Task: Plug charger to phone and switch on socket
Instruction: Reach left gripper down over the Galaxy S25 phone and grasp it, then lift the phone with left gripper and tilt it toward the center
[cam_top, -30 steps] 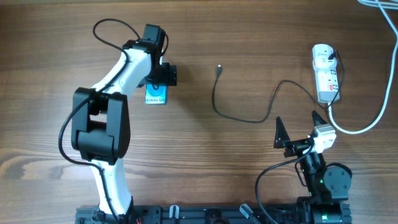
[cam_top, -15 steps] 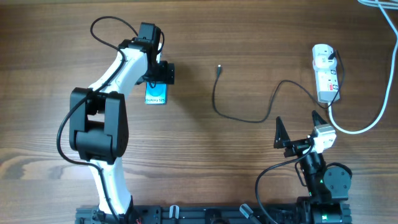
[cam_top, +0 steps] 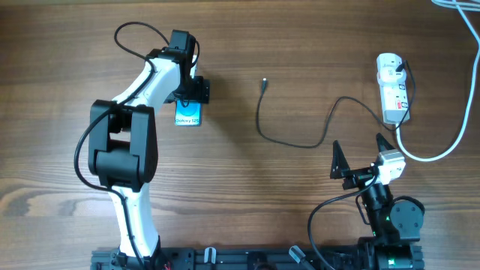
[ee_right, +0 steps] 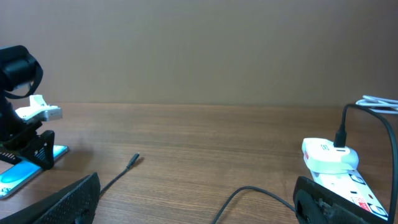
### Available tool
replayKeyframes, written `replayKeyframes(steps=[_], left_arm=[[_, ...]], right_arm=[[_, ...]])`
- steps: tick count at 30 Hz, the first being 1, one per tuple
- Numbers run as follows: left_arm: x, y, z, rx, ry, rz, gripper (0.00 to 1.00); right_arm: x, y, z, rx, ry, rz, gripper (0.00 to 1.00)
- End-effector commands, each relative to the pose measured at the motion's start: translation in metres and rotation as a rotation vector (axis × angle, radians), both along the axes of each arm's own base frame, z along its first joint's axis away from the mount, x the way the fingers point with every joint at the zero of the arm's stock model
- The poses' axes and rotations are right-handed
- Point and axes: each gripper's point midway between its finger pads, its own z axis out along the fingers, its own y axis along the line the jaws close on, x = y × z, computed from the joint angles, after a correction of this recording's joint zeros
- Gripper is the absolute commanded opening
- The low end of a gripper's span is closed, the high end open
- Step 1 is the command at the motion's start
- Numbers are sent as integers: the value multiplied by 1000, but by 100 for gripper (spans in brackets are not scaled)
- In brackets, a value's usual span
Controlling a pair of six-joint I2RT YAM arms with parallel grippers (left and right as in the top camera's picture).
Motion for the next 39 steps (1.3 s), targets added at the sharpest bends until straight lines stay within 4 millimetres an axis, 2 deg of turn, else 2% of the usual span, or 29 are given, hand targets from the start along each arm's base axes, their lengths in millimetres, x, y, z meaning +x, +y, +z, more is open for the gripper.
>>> replayKeyframes(steps=[1,5,10,15,19,22,25,28,32,37,39], left_arm=[[-5,0,-17,-1,42,-8,78],[-9,0,-17,-8,59,17,72],[-15,0,-18,-15,86,49,59],[-18,0,-18,-12,98,49,58],[-16,0,-7,-13,97,49,57],[-11,-1,17,-15,88,50,52],[-7,-2,43,-29,55,94,52],[-8,-12,70,-96,19,86,52],[-14,-20,102,-164,-19,87,52],[-30,-32,159,-269,-85,87,51],[-38,-31,178,-293,-108,136,46]], right_arm=[[0,-2,1,0,-7,-11,100],[0,-2,1,0,-7,-11,100],[0,-2,1,0,-7,-11,100],[0,-2,1,0,-7,-11,100],[0,-2,1,0,-8,-11,100],[0,-2,1,0,-7,-11,100],[0,-2,1,0,-7,-11,100],[0,-2,1,0,-7,-11,100],[0,-2,1,0,-7,-11,100],[0,-2,1,0,-8,-11,100],[0,-2,1,0,-7,-11,100]])
